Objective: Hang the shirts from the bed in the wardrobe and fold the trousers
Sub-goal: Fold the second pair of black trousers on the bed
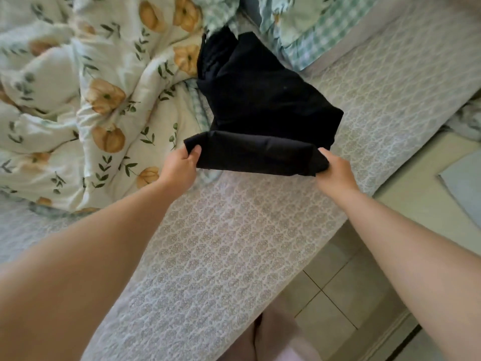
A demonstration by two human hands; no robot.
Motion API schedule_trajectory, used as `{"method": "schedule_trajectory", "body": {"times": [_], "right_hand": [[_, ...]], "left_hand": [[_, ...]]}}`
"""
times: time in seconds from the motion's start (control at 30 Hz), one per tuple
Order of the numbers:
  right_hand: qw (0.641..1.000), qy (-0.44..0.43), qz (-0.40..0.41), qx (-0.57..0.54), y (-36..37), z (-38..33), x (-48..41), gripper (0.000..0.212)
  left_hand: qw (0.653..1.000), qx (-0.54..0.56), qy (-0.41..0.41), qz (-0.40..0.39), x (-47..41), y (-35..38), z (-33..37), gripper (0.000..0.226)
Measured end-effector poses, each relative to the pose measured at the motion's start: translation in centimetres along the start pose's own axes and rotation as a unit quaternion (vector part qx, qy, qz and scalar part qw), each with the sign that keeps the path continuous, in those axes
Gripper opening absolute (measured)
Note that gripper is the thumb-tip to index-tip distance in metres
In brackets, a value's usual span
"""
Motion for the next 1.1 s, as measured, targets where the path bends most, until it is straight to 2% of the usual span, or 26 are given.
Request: {"method": "schedule_trajectory", "body": {"times": [0.13, 0.2, 0.27, 0.33, 0.4, 0.47, 0.53, 0.57, 0.63, 0.7, 0.77, 0.83, 0.9, 0.97, 1.0, 1.1], "right_hand": [[0.998, -0.037, 0.047, -0.021, -9.9, -10.3, -3.9, 0.018], [0.988, -0.104, 0.096, -0.068, -15.8, -16.2, -3.8, 0.016], [0.963, -0.195, 0.158, -0.096, -20.7, -20.8, -1.3, 0.014], [0.928, -0.279, 0.207, -0.134, -23.5, -23.1, 2.8, 0.015], [0.912, -0.328, 0.197, -0.151, -23.0, -22.5, 6.2, 0.012], [0.939, -0.294, 0.135, -0.119, -19.0, -18.8, 7.2, 0.017], [0.982, -0.178, 0.027, -0.053, -13.0, -12.8, 7.2, 0.026], [0.993, -0.109, -0.041, -0.014, -9.7, -9.6, 7.6, 0.029], [0.986, -0.032, -0.149, 0.067, -4.1, -4.3, 9.9, 0.032], [0.973, -0.012, -0.196, 0.122, -0.6, -1.2, 12.5, 0.038], [0.970, 0.010, -0.206, 0.128, 1.3, 0.2, 14.7, 0.035], [0.977, 0.013, -0.179, 0.116, 1.7, 0.3, 16.3, 0.034], [0.986, 0.000, -0.138, 0.097, 1.5, 0.1, 16.8, 0.041], [0.992, 0.016, -0.123, 0.036, 1.4, 0.4, 17.3, 0.043], [0.992, 0.036, -0.119, 0.009, 1.5, 1.0, 17.6, 0.044], [0.991, 0.060, -0.116, 0.033, 2.2, 2.8, 18.7, 0.052]], "left_hand": [[0.996, 0.058, 0.032, 0.064, -0.7, -6.6, 10.8, 0.039], [0.984, 0.139, 0.068, 0.087, -0.1, -10.2, 16.5, 0.042], [0.962, 0.186, 0.132, 0.152, 1.8, -14.4, 21.2, 0.041], [0.933, 0.156, 0.220, 0.240, 5.1, -18.0, 23.9, 0.041], [0.914, 0.099, 0.298, 0.257, 7.5, -18.8, 24.1, 0.042], [0.937, 0.043, 0.292, 0.186, 7.5, -17.0, 20.9, 0.034], [0.973, -0.034, 0.216, 0.072, 6.6, -13.4, 14.8, 0.027], [0.980, -0.091, 0.179, 0.010, 6.6, -11.2, 11.4, 0.027], [0.969, -0.189, 0.131, -0.093, 7.6, -7.0, 4.5, 0.030], [0.960, -0.211, 0.090, -0.159, 9.9, -4.0, -1.3, 0.029], [0.952, -0.219, 0.075, -0.202, 12.0, -2.4, -5.2, 0.026], [0.943, -0.232, 0.104, -0.214, 13.1, -2.4, -6.5, 0.023], [0.920, -0.252, 0.210, -0.216, 13.6, -2.6, -5.6, 0.034], [0.857, -0.288, 0.354, -0.240, 15.1, -2.1, -4.1, 0.041], [0.839, -0.300, 0.372, -0.261, 15.4, -1.8, -4.3, 0.042], [0.849, -0.329, 0.268, -0.317, 15.2, -1.2, -7.3, 0.047]]}}
Point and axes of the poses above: each hand's wrist, its own x-axis away from the middle knuckle, its own y-axis out of the palm, z = x × y, the point moved 8 cm from there along -x, towards the middle knuckle, and after that the axes turned 2 degrees about z, right-handed, at the moved point
